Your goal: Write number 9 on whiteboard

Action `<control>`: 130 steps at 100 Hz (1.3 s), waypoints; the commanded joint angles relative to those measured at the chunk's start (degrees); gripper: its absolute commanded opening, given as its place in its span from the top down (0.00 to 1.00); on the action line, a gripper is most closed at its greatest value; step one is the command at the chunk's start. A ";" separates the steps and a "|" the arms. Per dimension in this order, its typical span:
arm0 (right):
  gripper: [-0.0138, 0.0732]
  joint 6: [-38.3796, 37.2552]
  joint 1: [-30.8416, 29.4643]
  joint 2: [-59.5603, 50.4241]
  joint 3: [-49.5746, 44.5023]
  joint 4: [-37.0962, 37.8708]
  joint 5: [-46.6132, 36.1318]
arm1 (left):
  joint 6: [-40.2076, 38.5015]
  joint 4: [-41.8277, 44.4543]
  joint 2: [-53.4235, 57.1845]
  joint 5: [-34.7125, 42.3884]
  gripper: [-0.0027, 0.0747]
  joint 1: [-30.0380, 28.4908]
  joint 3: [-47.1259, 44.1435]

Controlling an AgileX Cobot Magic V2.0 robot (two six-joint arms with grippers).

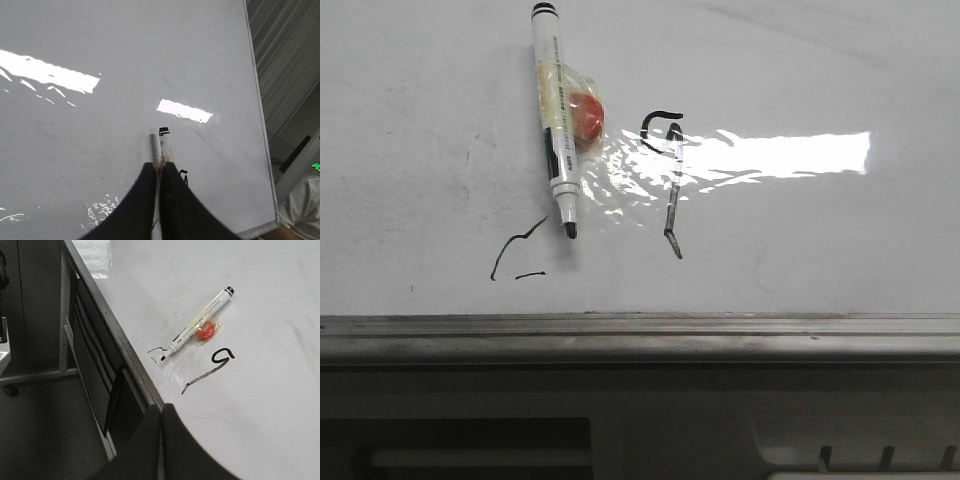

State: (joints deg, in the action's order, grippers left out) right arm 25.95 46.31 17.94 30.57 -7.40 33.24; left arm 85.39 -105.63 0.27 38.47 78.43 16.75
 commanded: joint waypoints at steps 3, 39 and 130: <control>0.90 -0.09 -0.52 0.46 1.26 0.05 -4.29 | 0.19 -0.78 1.51 -2.81 0.99 0.54 1.32; 0.90 -0.09 -0.52 0.46 1.26 0.05 -4.29 | 0.42 2.41 1.51 -2.43 0.99 0.54 0.78; 0.90 -0.09 -0.52 0.46 1.26 0.05 -4.29 | -65.22 85.83 1.38 -41.64 0.99 -54.75 -19.33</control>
State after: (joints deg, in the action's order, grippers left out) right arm 25.95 46.31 17.94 30.57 -7.40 33.24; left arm 26.18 -22.07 0.27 1.14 29.14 -0.27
